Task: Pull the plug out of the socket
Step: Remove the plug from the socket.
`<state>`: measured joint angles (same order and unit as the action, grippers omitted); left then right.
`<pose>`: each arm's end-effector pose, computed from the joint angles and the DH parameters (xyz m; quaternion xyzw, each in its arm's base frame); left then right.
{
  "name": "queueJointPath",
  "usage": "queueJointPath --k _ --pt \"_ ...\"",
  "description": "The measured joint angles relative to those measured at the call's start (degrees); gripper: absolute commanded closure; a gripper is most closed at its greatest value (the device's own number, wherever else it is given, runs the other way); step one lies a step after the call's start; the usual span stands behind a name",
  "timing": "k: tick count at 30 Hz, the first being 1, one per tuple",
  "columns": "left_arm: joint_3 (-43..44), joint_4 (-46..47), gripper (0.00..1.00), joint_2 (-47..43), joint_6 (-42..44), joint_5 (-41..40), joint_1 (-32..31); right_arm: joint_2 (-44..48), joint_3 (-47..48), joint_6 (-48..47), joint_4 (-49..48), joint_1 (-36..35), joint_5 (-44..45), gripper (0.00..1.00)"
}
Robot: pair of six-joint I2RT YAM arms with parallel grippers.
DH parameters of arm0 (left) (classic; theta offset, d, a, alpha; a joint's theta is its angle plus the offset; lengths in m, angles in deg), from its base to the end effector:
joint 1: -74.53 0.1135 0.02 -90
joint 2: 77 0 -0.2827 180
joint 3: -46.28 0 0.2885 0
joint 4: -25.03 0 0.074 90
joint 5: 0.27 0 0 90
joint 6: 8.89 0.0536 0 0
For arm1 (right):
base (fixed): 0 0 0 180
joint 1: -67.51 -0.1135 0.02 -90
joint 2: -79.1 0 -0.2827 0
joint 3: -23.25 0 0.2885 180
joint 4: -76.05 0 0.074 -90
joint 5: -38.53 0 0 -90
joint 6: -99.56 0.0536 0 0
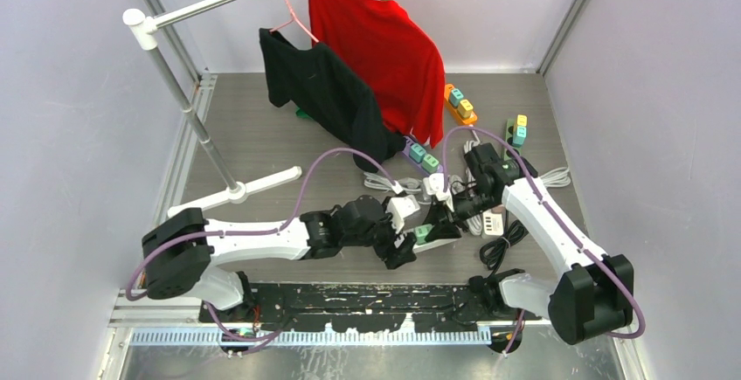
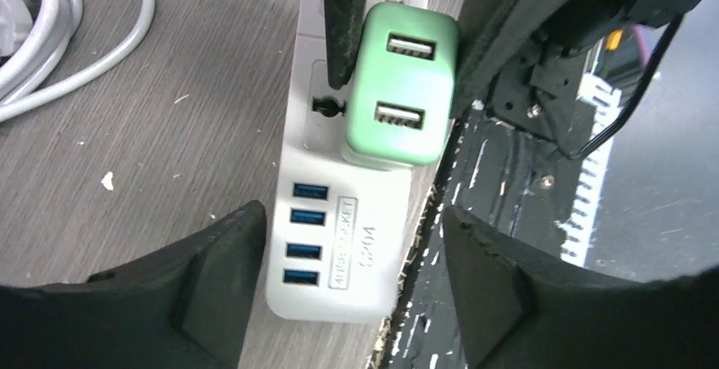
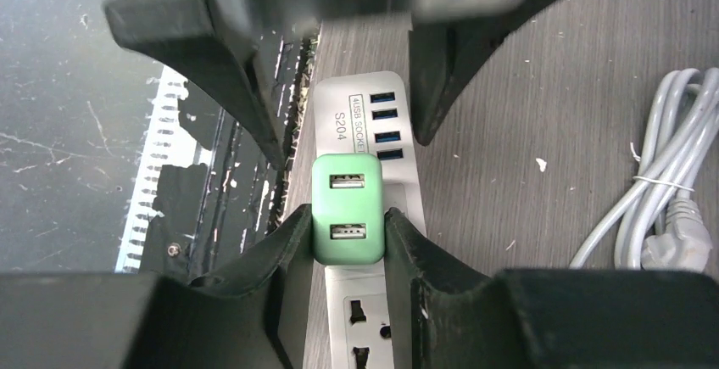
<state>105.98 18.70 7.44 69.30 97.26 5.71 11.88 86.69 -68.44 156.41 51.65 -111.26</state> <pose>0.1248 -0.3415 0.2085 0.4430 0.7480 -0.3612 0.3373 0.1881 0.1016 0.2547 -0.6499 0.5726 0.4035 0.2948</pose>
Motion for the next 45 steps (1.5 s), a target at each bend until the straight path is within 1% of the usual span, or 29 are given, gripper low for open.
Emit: queueJointPath --k 2,5,6,9,12,14,18,19,22,28,31,34,37,41,44,45 --pt "-1.88 2.8 0.16 -1.55 -2.69 -0.5 0.11 0.24 -0.24 1.42 -1.22 0.31 -0.02 0.99" --pt "-4.81 6.36 0.13 -3.74 -5.7 -1.55 0.35 0.37 -0.79 3.67 -2.99 0.68 -0.02 0.99" --pt "-5.95 7.56 0.09 -4.55 -6.69 -1.99 0.57 0.48 -1.03 4.79 -3.69 0.87 -0.11 0.99" --pt "-8.9 9.86 0.05 -7.23 -10.93 -2.56 1.9 0.74 -1.81 7.52 -5.57 1.64 -0.26 0.99" --pt "-12.24 10.84 0.05 -12.22 -17.75 -2.45 5.49 0.92 -1.88 9.79 -7.13 2.73 -0.13 0.99" --pt "-14.14 11.87 0.05 -15.54 -22.97 -1.62 9.27 1.16 -1.88 12.33 -8.22 3.26 -0.09 0.99" --pt "-17.0 14.56 0.07 -18.99 -36.0 1.18 16.48 1.64 -1.88 17.25 -10.21 4.68 -0.46 0.99" --pt "-17.55 15.17 0.07 -19.02 -39.63 1.77 17.68 1.81 -1.88 18.29 -10.54 5.2 -0.63 0.99" --pt "-18.23 16.41 0.08 -17.81 -48.48 3.17 18.6 2.38 -1.88 20.68 -11.17 6.19 -1.42 0.99" --pt "-18.29 23.43 0.08 -8.96 -64.32 4.96 18.6 2.73 -1.68 26.38 -12.98 6.99 -3.69 0.99" --pt "-18.29 25.7 0.08 -5.57 -68.94 5.51 18.6 2.73 -1.16 29.53 -14.75 7.28 -4.85 0.99" --pt "-18.29 27.17 0.08 -4.26 -71.71 5.9 18.6 2.73 -0.92 32.46 -16.81 7.43 -5.99 0.99" --pt "-18.16 29.51 0.12 -2.99 -73.5 6.58 18.53 2.73 -0.92 35.3 -18.88 7.45 -6.34 0.99" --pt "-17.11 32.22 0.3 -0.39 -75.45 7.34 18.14 2.73 -0.92 40.33 -23.06 7.48 -5.81 0.99" --pt "-15.91 35.01 0.49 1.95 -77.11 7.91 17.64 2.73 -0.98 44.37 -26.38 7.48 -5.42 0.99" --pt "-15.74 36.2 0.59 2.64 -77.83 8.02 17.51 2.73 -1.05 45.59 -27.39 7.48 -5.29 0.99"
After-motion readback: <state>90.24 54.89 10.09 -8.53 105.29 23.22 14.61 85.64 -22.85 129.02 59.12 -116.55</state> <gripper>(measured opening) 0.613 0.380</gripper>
